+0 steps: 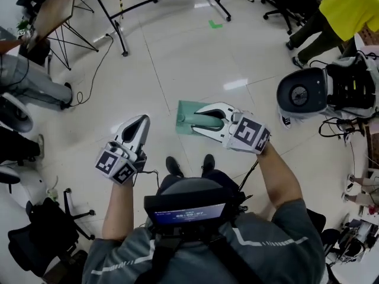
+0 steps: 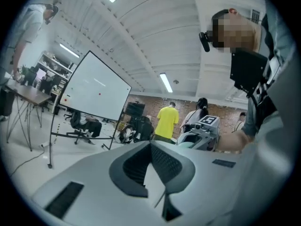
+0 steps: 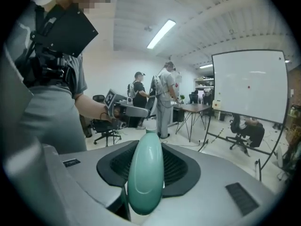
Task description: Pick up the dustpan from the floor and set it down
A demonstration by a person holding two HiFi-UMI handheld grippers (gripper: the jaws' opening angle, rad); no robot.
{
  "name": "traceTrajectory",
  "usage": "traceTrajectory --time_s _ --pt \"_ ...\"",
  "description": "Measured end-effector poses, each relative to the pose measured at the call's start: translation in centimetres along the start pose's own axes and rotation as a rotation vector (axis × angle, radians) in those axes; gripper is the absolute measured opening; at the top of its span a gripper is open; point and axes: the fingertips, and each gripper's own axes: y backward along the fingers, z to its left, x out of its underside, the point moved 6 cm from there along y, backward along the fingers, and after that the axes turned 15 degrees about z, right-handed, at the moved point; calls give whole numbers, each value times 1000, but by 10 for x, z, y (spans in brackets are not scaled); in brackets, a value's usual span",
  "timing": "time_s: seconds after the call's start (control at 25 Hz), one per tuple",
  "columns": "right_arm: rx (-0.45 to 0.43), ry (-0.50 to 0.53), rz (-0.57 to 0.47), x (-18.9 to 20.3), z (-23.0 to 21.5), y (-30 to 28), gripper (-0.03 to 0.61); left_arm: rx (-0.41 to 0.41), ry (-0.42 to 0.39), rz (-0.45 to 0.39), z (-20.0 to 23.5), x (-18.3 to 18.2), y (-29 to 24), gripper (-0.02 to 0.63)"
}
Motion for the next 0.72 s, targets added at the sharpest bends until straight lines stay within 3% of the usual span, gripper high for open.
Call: traceTrajectory --time_s 0.12,0.32,0.44,0.72 --pt "3 51 -47 -44 21 44 156 63 -8 -32 -35 -36 19 12" --pt "20 100 -83 -72 45 82 156 35 -39 -70 -70 -66 41 11" --pt "27 120 -91 -75 56 86 156 31 -77 -72 -82 -69 52 11" --pt "5 125 -109 -86 72 91 156 14 -84 -69 -98 -66 72 11"
